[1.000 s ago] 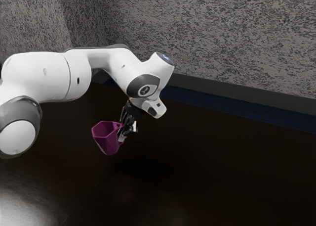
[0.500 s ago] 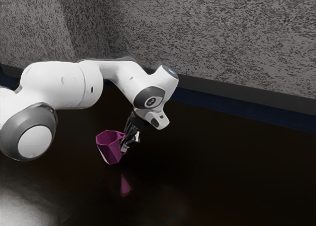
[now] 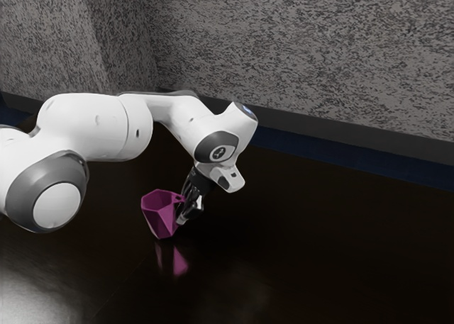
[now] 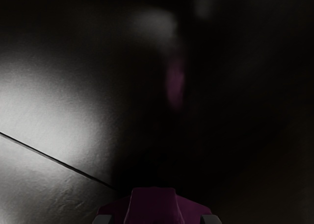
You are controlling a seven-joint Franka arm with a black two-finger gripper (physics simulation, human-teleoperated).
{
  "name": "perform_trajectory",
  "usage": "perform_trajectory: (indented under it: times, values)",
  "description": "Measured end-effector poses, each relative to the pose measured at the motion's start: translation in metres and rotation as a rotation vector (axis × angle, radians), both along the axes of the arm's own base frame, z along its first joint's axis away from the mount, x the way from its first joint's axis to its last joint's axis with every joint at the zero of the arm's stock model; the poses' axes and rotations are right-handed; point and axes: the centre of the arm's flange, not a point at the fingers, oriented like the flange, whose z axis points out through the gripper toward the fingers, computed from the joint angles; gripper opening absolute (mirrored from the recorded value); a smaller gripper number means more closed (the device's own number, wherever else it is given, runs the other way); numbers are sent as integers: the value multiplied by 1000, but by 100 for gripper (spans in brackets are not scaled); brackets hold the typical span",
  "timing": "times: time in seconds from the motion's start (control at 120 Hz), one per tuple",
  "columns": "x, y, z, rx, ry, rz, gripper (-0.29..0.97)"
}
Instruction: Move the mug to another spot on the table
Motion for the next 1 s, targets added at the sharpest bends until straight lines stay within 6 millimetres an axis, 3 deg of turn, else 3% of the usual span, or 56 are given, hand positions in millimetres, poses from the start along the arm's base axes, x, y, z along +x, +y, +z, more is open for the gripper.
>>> perform_trajectory:
  times: [0.125,0.275,0.508,0.6,0.75,0.817,0.9,0.942,1.0]
  values:
    - [-1,-1,0,-13,7,3,38]
    - [-1,-1,1,-28,13,7,53]
    - [-2,-10,14,-112,-2,45,63]
    - [4,-4,20,-132,-31,62,65]
    - [13,-13,48,-202,-122,60,66]
    - [17,-19,77,-250,-189,58,67]
    - [15,-17,154,-337,-320,74,67]
    - [12,-3,198,-370,-396,100,67]
    - [3,31,254,-394,-495,171,67]
